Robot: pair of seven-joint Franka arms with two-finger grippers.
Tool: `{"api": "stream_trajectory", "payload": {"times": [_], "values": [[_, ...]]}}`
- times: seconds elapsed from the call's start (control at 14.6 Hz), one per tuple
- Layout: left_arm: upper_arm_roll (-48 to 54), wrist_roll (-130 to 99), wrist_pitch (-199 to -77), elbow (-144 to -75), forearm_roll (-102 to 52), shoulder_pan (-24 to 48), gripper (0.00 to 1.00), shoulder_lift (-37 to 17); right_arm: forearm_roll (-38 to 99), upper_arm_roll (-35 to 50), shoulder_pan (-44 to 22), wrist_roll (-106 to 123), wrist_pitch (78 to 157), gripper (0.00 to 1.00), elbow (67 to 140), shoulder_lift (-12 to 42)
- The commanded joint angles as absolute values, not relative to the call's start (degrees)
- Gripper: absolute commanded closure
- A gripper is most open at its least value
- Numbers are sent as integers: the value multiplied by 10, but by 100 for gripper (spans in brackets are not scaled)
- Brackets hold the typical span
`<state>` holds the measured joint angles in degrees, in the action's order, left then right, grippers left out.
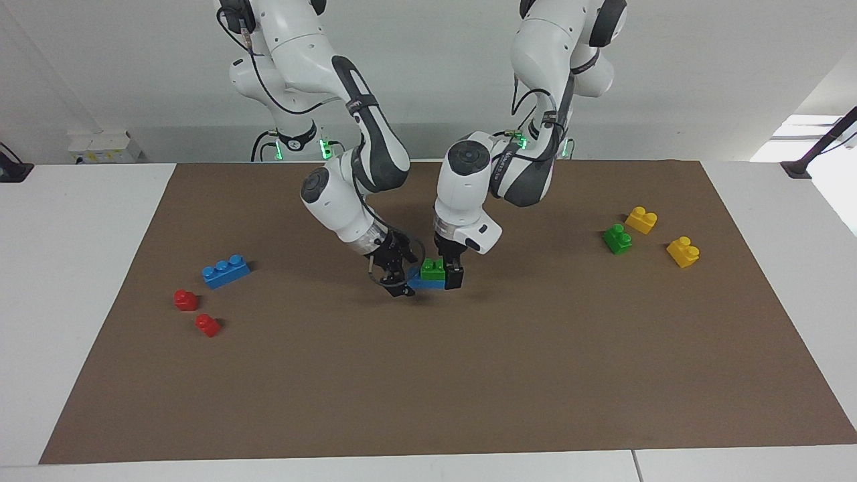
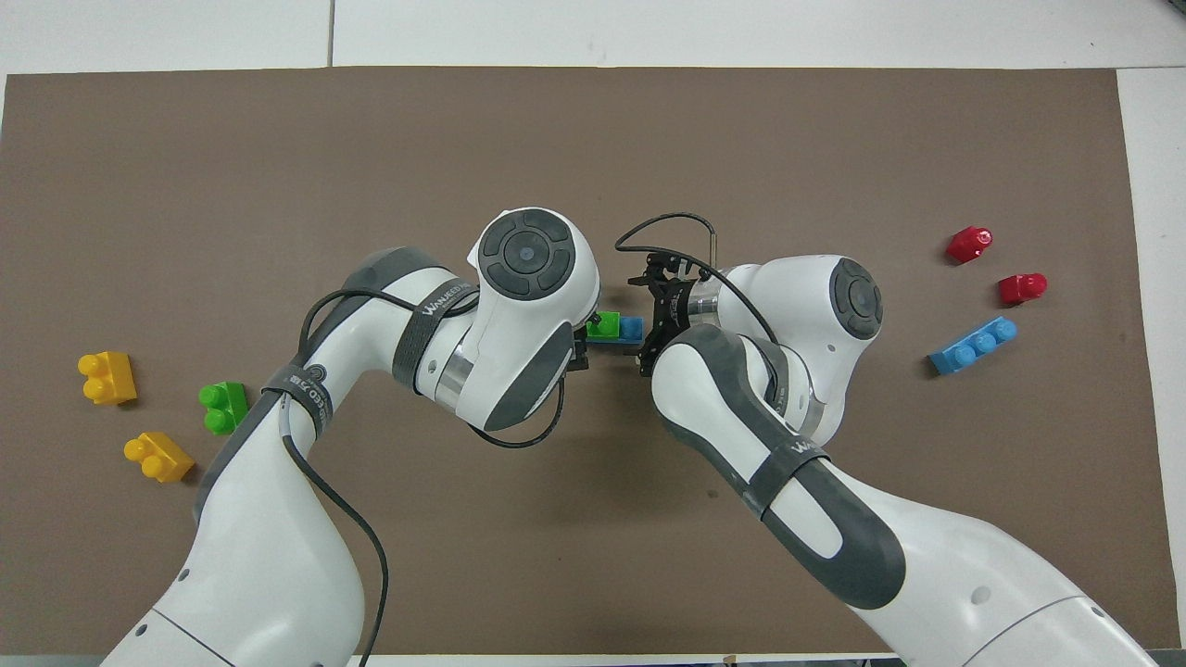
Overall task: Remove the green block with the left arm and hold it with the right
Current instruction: 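Grasp the green brick with the left gripper while the right gripper grasps blue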
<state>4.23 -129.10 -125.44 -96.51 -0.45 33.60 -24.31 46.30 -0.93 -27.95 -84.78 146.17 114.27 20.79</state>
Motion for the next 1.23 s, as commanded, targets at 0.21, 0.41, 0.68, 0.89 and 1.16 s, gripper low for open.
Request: {"api": "stream_trajectory", "payload": {"times": [0.21,0.41,0.68,0.89,1.16], "values": [[33,-1315,-1286,-1002,6,355,0,-240,485,-10,-282,-812,1484,7,1143,221],[33,-1321,-1288,-1004,6,355,0,-240,490,-10,-282,-802,1502,11,1143,228],[33,-1323,-1286,-1001,6,356,0,-240,517,-10,-282,-802,1520,20,1144,229],[33,-1322,-1283,-1001,7,356,0,-240,517,-10,-283,-802,1520,26,1144,229],[33,-1323,-1281,-1000,6,359,0,-240,517,-10,-283,-801,1520,41,1143,229]]}}
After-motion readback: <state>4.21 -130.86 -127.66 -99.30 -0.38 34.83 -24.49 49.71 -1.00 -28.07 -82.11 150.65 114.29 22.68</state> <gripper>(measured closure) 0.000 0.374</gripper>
